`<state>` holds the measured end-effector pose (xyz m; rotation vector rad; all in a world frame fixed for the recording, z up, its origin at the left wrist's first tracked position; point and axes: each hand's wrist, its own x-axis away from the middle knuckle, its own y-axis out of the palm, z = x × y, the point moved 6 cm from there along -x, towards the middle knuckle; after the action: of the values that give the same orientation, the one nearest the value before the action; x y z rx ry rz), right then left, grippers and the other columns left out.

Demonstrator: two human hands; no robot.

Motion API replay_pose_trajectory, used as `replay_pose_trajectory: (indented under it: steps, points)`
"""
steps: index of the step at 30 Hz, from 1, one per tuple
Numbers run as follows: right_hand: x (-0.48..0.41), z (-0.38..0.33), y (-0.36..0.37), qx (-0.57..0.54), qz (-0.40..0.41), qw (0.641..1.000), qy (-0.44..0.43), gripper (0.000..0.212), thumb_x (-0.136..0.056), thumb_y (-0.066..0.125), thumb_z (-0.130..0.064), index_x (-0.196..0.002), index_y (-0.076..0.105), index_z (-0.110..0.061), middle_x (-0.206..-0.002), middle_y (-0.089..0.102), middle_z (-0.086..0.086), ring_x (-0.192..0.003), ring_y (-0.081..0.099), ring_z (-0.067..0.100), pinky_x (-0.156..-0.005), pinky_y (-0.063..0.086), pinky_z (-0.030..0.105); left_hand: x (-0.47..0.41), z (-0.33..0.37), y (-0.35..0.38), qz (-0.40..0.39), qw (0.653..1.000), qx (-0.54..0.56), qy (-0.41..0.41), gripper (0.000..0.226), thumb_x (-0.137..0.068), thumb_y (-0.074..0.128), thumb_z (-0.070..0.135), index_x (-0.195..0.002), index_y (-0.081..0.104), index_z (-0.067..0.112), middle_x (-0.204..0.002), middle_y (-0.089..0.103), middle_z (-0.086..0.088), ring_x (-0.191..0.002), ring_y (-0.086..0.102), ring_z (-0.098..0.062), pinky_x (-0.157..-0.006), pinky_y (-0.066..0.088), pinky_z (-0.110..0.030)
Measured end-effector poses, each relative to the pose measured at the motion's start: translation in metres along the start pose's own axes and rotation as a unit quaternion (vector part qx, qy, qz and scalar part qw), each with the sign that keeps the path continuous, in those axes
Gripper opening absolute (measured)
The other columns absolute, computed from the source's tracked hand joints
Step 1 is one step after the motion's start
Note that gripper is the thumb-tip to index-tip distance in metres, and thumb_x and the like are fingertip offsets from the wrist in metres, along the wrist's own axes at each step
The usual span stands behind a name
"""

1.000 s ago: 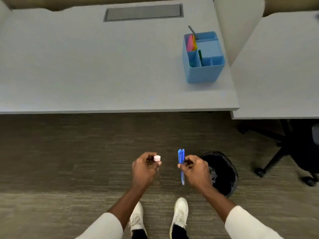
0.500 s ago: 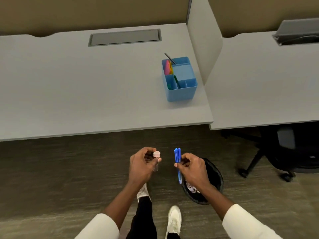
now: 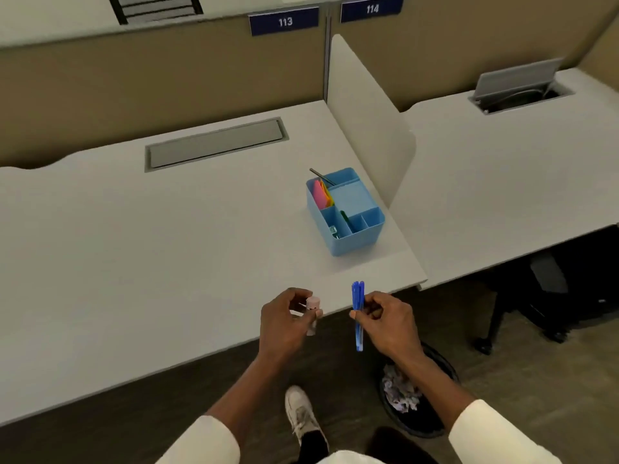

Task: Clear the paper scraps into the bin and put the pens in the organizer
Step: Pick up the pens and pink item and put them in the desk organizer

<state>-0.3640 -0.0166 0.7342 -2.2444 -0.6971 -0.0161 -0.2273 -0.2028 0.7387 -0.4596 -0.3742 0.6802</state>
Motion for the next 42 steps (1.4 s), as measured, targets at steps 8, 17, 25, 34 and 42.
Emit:
replay_pose_trajectory:
  steps: [8, 17, 25, 34, 42]
  points:
    - [-0.036, -0.042, -0.026, -0.018, 0.054, 0.997, 0.050, 0.026, -0.086, 0.082, -0.034, -0.104, 0.071, -0.019, -0.093, 0.073, -0.006, -0.080, 0.068, 0.008, -0.086, 0.059, 0.027, -0.063, 0.036, -0.008, -0.001, 0.999, 0.028, 0.031, 0.030, -0.085, 0.086, 0.032, -0.112, 0.074, 0.029, -0.096, 0.071, 0.022, -0.087, 0.071, 0.000, -0.073, 0.052, -0.009]
    - [-0.114, -0.077, -0.071, -0.056, 0.132, 0.990, -0.014, 0.029, -0.084, 0.084, -0.033, -0.101, 0.072, -0.012, -0.091, 0.076, -0.001, -0.080, 0.070, 0.016, -0.076, 0.055, 0.020, -0.108, 0.051, -0.008, 0.013, 1.000, 0.024, 0.013, 0.030, -0.084, 0.087, 0.035, -0.111, 0.074, 0.029, -0.097, 0.072, 0.020, -0.089, 0.072, -0.003, -0.075, 0.058, -0.014]
    - [-0.183, -0.086, -0.070, -0.028, 0.117, 0.979, -0.164, 0.029, -0.083, 0.086, -0.024, -0.103, 0.070, -0.011, -0.094, 0.076, 0.001, -0.079, 0.070, 0.012, -0.075, 0.053, 0.014, -0.143, 0.069, -0.011, 0.069, 0.997, 0.036, -0.010, 0.028, -0.084, 0.087, 0.036, -0.107, 0.073, 0.032, -0.097, 0.074, 0.021, -0.087, 0.071, 0.003, -0.070, 0.056, -0.009]
    - [-0.201, -0.075, -0.044, 0.146, 0.089, 0.955, -0.243, 0.027, -0.080, 0.086, -0.028, -0.098, 0.074, -0.011, -0.092, 0.074, 0.004, -0.087, 0.067, 0.022, -0.069, 0.049, 0.020, -0.164, 0.099, -0.012, 0.120, 0.990, 0.072, -0.012, 0.026, -0.083, 0.087, 0.036, -0.104, 0.073, 0.037, -0.095, 0.074, 0.024, -0.092, 0.071, 0.003, -0.067, 0.055, -0.006]
    - [-0.198, -0.070, -0.033, 0.181, 0.077, 0.958, -0.206, 0.029, -0.081, 0.086, -0.031, -0.101, 0.076, -0.012, -0.094, 0.076, 0.005, -0.089, 0.068, 0.024, -0.069, 0.060, 0.031, -0.173, 0.112, -0.006, 0.085, 0.994, 0.068, 0.013, 0.032, -0.083, 0.085, 0.039, -0.111, 0.074, 0.028, -0.099, 0.076, 0.018, -0.095, 0.069, 0.004, -0.071, 0.055, -0.005]
